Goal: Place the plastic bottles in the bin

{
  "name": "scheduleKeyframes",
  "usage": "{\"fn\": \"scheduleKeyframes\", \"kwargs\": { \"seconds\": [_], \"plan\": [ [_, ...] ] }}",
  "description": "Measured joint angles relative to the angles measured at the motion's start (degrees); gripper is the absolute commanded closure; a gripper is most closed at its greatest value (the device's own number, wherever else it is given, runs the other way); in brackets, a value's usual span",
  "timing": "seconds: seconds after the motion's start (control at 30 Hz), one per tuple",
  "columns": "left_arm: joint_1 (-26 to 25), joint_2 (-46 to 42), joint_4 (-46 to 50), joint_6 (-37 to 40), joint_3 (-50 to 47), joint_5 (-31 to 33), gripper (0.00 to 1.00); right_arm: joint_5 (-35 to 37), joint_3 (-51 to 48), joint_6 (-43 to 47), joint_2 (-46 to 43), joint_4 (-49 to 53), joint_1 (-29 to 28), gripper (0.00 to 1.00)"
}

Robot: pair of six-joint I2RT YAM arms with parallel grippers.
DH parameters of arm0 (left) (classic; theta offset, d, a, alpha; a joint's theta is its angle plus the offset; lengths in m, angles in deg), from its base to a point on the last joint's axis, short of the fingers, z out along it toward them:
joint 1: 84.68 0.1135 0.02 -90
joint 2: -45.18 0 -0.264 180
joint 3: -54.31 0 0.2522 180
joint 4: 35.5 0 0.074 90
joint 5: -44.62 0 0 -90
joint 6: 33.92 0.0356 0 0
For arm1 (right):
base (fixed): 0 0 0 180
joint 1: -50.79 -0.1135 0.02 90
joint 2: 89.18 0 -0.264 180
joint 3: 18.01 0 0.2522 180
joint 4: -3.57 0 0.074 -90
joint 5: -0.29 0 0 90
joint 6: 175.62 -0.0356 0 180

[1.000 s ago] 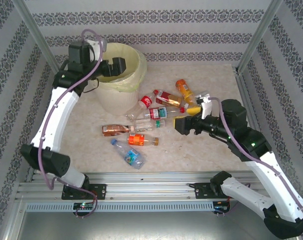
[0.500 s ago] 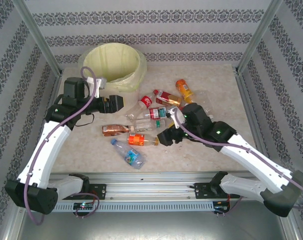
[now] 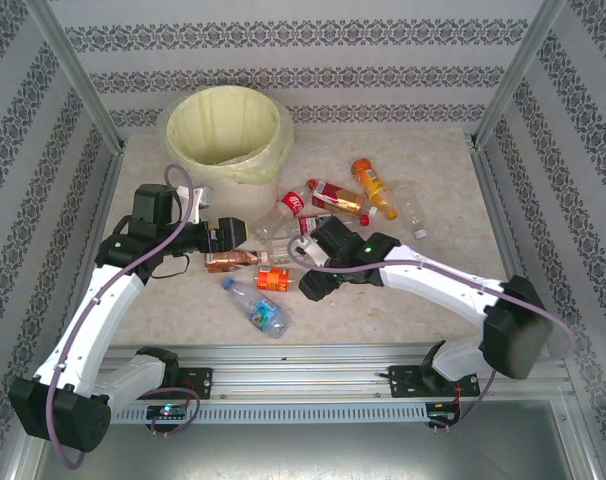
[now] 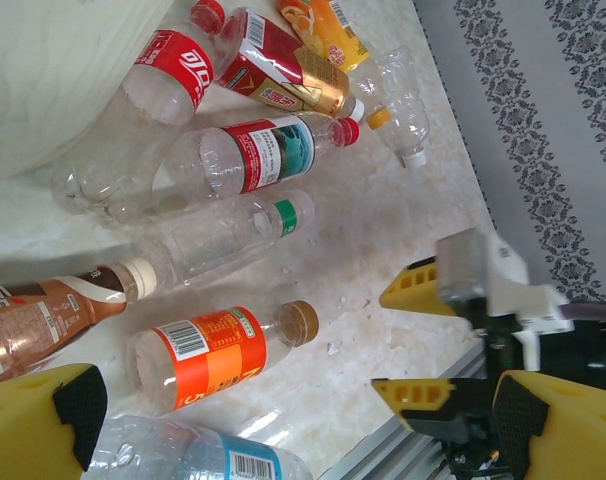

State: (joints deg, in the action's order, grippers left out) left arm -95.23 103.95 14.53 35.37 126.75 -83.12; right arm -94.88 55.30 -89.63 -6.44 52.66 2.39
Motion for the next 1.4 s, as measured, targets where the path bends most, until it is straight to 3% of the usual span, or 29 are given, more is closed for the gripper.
{"fn": "scheduleKeyframes", "kwargs": {
  "seconds": [0.63, 1.4],
  "plan": [
    [0.00, 0.11, -3.06, -1.25, -1.88, 0.92, 0.00, 5.81, 6.45, 4.87, 17.03, -1.38, -1.75, 0.28],
    [0.00, 0.11, -3.30, -2.12, -1.90, 1.99, 0.00, 6.01, 6.71, 5.75, 20.17, -1.36, -4.63, 0.40]
  ]
}}
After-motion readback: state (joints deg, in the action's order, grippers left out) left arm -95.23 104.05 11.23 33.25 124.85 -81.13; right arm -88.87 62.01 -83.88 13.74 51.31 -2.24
